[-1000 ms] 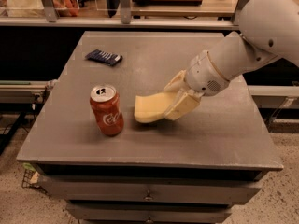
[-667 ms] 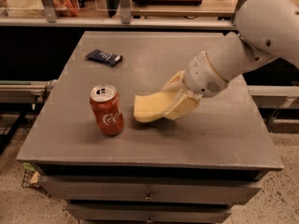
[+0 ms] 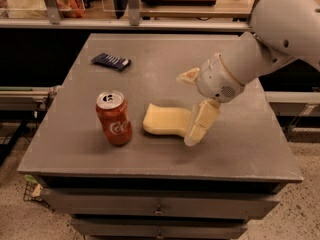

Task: Move sponge near coke can

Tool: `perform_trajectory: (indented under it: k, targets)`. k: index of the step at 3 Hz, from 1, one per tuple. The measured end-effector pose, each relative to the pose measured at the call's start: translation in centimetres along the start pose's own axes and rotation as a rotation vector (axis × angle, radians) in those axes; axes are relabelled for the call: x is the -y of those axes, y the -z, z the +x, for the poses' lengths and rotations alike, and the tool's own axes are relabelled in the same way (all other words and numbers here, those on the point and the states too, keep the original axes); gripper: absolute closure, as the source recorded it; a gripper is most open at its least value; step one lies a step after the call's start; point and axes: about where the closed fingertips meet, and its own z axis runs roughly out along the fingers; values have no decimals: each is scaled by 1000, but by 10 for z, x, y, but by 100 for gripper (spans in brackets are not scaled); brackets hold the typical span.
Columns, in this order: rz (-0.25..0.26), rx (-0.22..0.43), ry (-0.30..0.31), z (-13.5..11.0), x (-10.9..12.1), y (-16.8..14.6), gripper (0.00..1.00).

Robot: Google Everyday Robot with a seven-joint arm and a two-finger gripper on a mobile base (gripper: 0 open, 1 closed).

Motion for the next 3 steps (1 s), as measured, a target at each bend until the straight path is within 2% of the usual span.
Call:
perform_trajectory:
  k: [1, 2, 3]
  targets:
    - [106, -3, -89, 26, 19, 23, 0]
    - [267, 81, -220, 71, 48, 63, 0]
    - [319, 114, -262, 85, 54, 78, 0]
